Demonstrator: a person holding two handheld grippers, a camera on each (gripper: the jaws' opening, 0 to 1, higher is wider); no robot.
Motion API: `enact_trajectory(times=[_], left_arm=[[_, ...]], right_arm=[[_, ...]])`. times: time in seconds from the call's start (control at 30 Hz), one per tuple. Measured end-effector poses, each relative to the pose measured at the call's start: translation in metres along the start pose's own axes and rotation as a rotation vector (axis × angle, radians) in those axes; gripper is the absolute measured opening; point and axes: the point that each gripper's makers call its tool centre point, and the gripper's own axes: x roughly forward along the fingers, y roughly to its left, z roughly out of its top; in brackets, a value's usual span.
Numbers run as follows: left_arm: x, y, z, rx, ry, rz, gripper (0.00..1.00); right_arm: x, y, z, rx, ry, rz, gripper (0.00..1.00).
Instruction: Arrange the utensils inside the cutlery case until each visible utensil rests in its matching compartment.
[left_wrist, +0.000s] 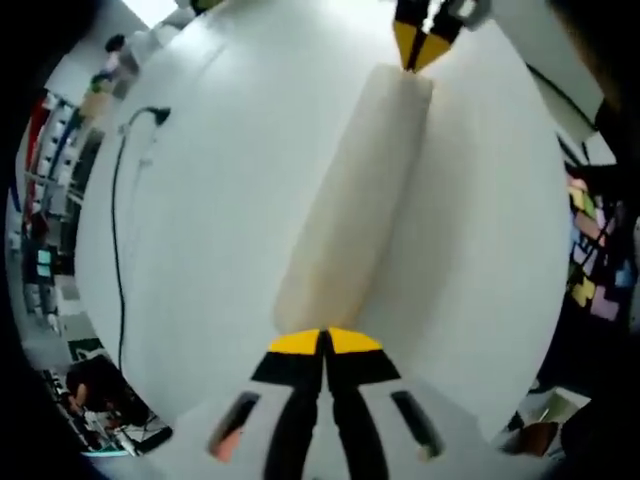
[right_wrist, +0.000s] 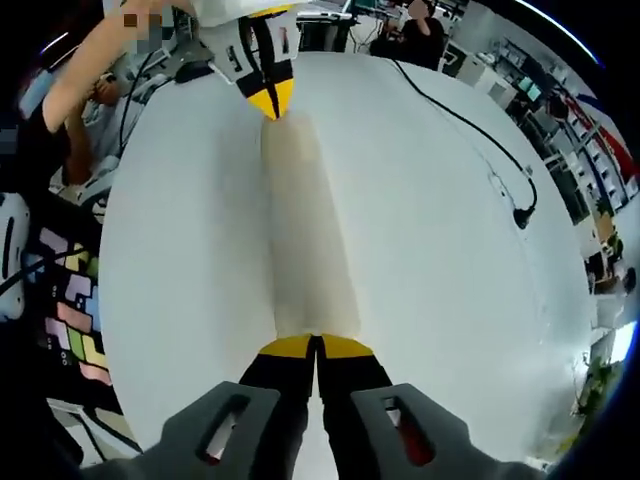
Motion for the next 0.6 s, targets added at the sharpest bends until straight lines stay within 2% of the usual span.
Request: enact_trajectory(times=[0.1, 0.17, 0.27, 0.33, 0.4, 0.47, 0.5, 0.6], left_arm=[[-0.001, 0.001, 0.001, 0.002, -0.018, -0.015, 0.03], [-0.001, 0.009, 0.003, 0.018, -0.031, 0.019, 0.1], [-0.001, 0.013, 0.005, 0.04, -0.045, 0.036, 0.11], [0.0, 0.007, 0.008, 0.075, -0.05, 0.003, 0.12], [0.0, 0.007, 0.008, 0.112, -0.044, 0.001, 0.12], [0.0, 0.006, 0.007, 0.123, -0.041, -0.014, 0.12], [0.0, 0.006, 0.008, 0.126, -0.042, -0.019, 0.13], [0.0, 0.007, 0.008, 0.145, -0.046, -0.049, 0.16]], right_arm=[[0.001, 0.0, -0.002, -0.02, 0.008, -0.002, 0.09], [0.002, 0.001, -0.001, -0.044, 0.011, 0.007, 0.14], [0.006, 0.004, 0.003, -0.065, 0.006, 0.023, 0.15], [0.008, 0.006, 0.006, -0.078, 0.014, 0.03, 0.15], [0.01, 0.008, 0.006, -0.088, 0.04, 0.034, 0.15], [0.011, 0.007, 0.006, -0.077, 0.064, 0.039, 0.16], [0.01, 0.006, 0.006, -0.045, 0.074, 0.029, 0.19], [0.011, 0.005, 0.007, -0.071, 0.083, 0.028, 0.22]])
